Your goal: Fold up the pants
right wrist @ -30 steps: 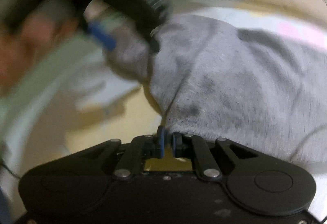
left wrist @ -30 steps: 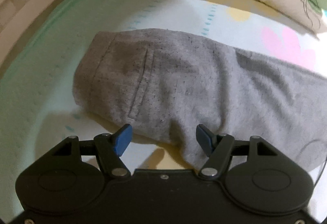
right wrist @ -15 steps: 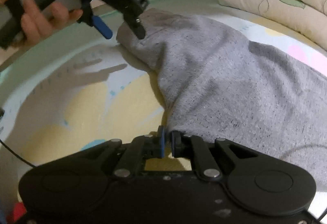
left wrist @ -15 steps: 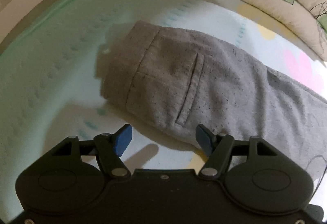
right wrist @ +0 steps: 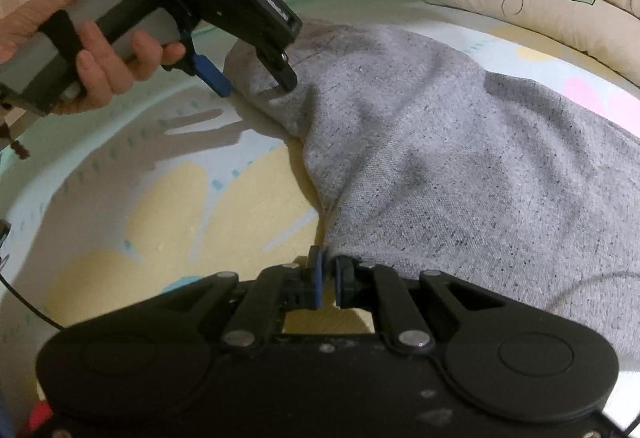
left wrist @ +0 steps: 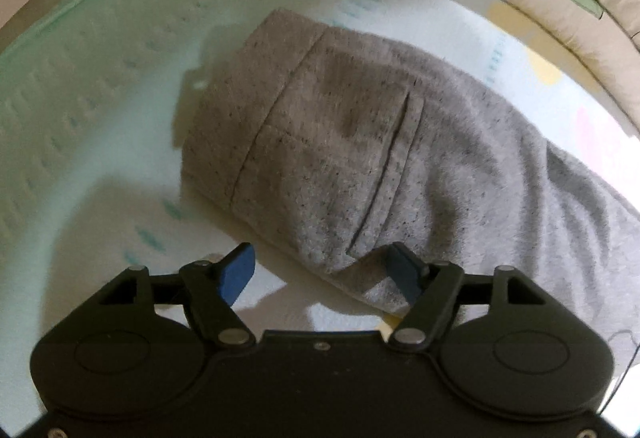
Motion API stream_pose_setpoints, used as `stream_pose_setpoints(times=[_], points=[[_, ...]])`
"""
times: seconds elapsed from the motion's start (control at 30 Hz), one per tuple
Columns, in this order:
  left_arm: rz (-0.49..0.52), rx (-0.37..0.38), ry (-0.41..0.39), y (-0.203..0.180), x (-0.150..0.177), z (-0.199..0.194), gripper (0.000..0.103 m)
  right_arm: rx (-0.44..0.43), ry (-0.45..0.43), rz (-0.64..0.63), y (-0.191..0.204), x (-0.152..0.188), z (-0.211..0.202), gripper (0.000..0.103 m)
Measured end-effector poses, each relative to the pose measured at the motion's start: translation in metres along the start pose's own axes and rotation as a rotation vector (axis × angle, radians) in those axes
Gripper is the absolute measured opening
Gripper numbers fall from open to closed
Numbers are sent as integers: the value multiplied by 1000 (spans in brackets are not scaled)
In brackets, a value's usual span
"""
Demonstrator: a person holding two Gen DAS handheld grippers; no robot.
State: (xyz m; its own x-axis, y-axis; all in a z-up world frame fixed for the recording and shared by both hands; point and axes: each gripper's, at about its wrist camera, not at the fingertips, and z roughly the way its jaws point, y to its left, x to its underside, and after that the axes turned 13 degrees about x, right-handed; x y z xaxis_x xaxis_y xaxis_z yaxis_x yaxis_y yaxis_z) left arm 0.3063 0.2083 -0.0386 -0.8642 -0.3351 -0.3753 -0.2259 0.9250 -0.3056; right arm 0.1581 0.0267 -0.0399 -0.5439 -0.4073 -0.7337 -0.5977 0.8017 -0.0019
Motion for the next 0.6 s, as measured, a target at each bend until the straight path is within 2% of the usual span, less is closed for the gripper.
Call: stream_pose_setpoints(times=[0.17,0.23,0.3,0.47,0.6], points=[[-31,0,9,6,-3,14,83,-4,2,9,0,1,1,8],[-77,19,10,14,-6,17,90,-4,2,10,0,0,2,8],[-129,49,6,24,-9,21,93,-5,2,12,0,0,4,8],[-173,96,-28,36,-4,15,93,-11,0,16,-1,1,4,8],[-207,106,-39,46,13,5,93,-15,-2,12,-2,1,5,8]])
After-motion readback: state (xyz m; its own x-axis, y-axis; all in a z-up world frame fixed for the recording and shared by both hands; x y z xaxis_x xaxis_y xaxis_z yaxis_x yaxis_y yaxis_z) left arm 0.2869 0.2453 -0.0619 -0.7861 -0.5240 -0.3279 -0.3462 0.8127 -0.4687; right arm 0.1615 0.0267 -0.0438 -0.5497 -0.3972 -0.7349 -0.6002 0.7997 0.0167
